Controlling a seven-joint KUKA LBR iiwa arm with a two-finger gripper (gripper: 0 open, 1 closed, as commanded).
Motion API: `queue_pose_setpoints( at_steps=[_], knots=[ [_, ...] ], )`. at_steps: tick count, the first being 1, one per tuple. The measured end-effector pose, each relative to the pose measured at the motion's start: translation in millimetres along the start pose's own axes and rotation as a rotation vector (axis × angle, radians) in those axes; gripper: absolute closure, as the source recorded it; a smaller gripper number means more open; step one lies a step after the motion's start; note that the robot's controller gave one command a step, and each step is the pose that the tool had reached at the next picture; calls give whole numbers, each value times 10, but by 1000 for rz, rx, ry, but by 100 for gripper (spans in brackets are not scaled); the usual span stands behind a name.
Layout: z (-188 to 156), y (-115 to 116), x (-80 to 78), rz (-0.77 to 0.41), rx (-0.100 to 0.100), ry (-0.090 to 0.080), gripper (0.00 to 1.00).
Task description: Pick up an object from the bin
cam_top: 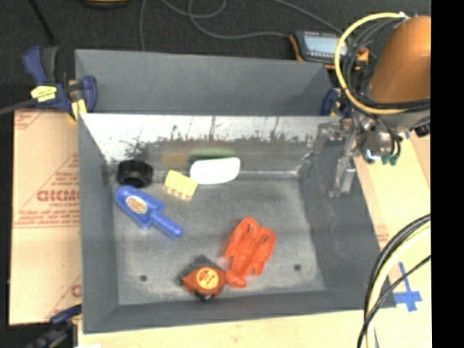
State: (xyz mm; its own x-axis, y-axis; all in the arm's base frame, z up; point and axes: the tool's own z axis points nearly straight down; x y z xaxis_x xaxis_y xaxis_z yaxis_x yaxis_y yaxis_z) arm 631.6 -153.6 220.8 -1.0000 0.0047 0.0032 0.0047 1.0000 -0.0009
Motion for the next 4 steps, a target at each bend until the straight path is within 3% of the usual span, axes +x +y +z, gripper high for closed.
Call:
queue_pose_setpoints(
  at_steps=[1, 2, 3, 4],
  knots=[
    [-55, 9, -14, -3, 1, -8, 0],
    [449, 232, 116, -182, 2, -9, 0],
    [641, 871, 404, -208, -4, -4, 0],
    [644, 842, 362, -536, 2, -9, 0]
  ],
)
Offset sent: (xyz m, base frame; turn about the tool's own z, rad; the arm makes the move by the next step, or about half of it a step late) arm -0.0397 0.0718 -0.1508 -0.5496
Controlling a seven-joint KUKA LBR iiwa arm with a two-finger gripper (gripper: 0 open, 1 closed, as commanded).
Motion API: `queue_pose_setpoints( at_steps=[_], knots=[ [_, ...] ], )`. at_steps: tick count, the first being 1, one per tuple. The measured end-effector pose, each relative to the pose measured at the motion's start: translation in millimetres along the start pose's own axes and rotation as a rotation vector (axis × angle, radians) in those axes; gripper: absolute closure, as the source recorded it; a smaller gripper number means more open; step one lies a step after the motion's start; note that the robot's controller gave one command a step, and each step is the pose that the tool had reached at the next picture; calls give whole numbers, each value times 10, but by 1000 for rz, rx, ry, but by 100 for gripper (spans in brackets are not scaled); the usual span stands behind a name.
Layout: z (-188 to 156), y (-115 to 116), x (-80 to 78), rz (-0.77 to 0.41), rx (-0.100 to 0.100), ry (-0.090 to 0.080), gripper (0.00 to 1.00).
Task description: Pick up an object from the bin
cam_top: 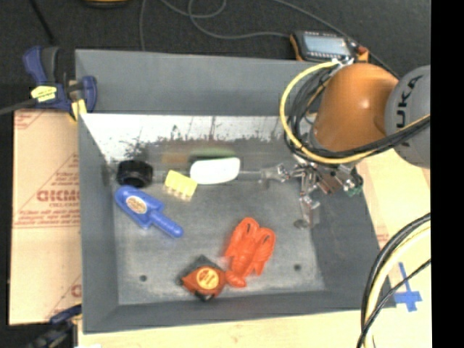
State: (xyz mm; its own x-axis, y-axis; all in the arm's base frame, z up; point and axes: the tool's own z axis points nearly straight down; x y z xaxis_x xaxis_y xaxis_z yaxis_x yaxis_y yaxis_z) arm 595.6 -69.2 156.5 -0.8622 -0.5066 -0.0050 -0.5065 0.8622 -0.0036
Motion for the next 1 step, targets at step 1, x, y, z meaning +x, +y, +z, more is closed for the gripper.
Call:
queue_pose_setpoints(
  at_steps=[1],
  knots=[
    [788, 497, 58, -189, 0, -1, 0]
  ],
)
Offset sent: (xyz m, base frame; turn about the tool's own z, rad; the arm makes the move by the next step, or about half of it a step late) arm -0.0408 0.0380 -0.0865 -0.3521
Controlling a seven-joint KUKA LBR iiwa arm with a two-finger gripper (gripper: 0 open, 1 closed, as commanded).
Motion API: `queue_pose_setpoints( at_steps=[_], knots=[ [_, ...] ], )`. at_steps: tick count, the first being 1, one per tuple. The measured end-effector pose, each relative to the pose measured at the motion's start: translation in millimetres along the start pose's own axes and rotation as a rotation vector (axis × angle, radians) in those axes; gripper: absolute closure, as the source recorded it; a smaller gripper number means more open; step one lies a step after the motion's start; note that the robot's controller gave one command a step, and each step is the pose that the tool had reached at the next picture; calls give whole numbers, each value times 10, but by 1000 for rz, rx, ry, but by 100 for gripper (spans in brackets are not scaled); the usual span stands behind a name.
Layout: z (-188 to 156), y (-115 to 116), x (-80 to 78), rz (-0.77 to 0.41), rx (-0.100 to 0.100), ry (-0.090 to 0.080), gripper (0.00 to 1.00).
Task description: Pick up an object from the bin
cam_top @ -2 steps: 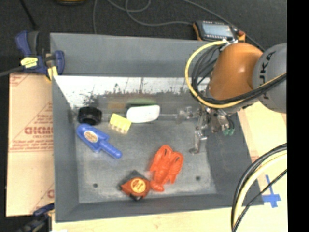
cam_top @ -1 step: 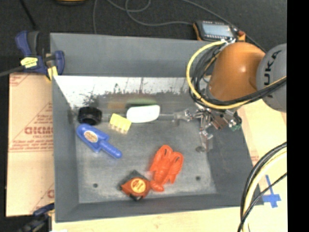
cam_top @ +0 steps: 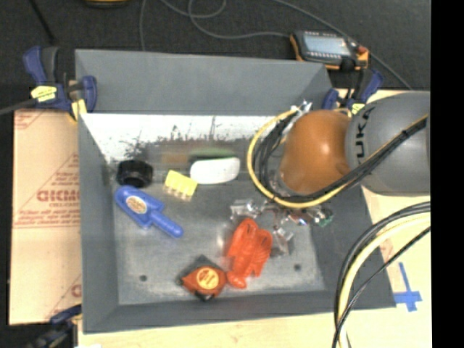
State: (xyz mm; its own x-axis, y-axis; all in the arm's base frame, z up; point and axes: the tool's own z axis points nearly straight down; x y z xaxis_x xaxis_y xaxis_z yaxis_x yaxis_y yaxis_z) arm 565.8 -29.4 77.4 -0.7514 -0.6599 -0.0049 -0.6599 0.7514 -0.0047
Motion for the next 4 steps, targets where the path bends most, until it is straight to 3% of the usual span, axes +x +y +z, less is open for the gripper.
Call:
queue_pose_setpoints(
  at_steps=[1, 2, 4],
  knots=[
    [213, 98, -37, -93, 0, -10, 100],
    [189, 89, -24, -104, 1, -11, 100],
    [-56, 102, 21, -106, -7, 5, 100]
  ],
)
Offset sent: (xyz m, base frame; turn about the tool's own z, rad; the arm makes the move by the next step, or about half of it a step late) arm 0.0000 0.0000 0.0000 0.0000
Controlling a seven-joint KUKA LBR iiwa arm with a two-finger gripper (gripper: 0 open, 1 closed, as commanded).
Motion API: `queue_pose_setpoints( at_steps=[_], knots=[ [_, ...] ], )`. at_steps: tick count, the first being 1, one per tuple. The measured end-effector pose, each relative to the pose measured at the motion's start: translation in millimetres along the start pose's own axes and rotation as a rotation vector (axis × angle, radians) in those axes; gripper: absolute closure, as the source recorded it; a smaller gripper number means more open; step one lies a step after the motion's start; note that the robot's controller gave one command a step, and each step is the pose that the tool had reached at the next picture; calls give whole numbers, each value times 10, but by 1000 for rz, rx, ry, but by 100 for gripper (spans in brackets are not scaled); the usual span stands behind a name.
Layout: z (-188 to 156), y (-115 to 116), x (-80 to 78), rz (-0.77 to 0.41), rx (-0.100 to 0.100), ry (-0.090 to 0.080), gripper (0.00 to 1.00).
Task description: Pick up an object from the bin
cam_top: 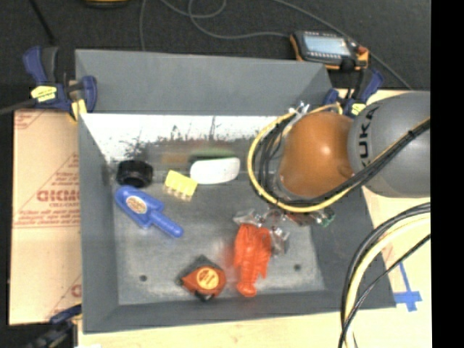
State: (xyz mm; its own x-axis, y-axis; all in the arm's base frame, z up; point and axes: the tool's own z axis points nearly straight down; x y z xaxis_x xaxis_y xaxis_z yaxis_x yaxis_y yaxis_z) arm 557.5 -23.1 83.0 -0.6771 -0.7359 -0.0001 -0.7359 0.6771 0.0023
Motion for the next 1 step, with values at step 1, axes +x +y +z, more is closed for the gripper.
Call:
queue_pose_setpoints(
  at_steps=[1],
  knots=[
    [-193, -14, -4, 2, 3, -1, 100]
  ],
)
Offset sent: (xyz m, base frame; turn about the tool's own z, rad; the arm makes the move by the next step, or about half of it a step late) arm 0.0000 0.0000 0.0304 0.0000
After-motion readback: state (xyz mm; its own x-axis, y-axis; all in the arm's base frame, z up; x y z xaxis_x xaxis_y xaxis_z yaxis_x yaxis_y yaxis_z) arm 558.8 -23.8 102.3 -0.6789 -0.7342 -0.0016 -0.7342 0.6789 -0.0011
